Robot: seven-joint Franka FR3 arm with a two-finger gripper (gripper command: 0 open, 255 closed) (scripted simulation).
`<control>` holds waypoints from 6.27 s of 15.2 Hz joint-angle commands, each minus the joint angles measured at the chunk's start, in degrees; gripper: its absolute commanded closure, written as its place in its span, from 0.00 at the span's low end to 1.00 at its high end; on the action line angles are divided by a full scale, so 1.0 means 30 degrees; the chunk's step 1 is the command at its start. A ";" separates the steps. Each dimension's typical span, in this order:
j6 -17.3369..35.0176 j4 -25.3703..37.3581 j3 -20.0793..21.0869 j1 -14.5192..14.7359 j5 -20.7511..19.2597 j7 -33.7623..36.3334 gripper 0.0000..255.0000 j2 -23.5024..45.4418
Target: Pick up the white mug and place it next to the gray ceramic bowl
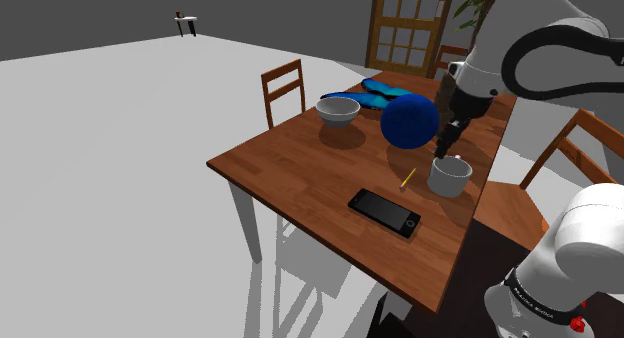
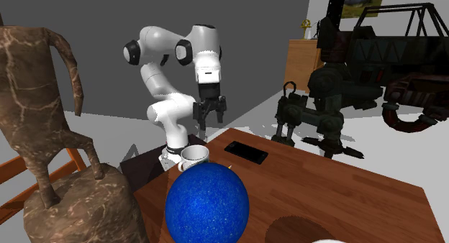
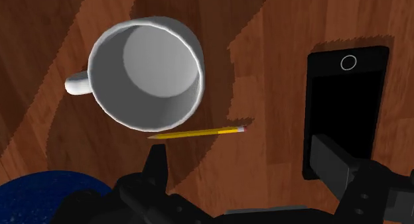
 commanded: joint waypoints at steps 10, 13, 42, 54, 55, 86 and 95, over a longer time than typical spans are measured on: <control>0.3665 -0.4557 -0.1509 -0.0623 -0.1184 -0.1641 0.00 -0.0154; 0.4859 -0.5253 -0.1616 -0.0692 -0.1314 -0.1622 0.00 0.0344; 0.1589 -0.2773 -0.1391 -0.0536 -0.1005 -0.1751 1.00 -0.0451; -0.1466 0.0323 -0.1183 -0.0414 -0.0755 -0.1875 1.00 -0.0413; -0.1705 0.0597 -0.1167 -0.0406 -0.0737 -0.1885 1.00 -0.0377; -0.0480 1.9098 0.0638 0.0912 0.0142 0.0645 1.00 1.9477; -0.6051 3.5713 0.0791 0.1617 -0.0202 0.1053 1.00 3.0551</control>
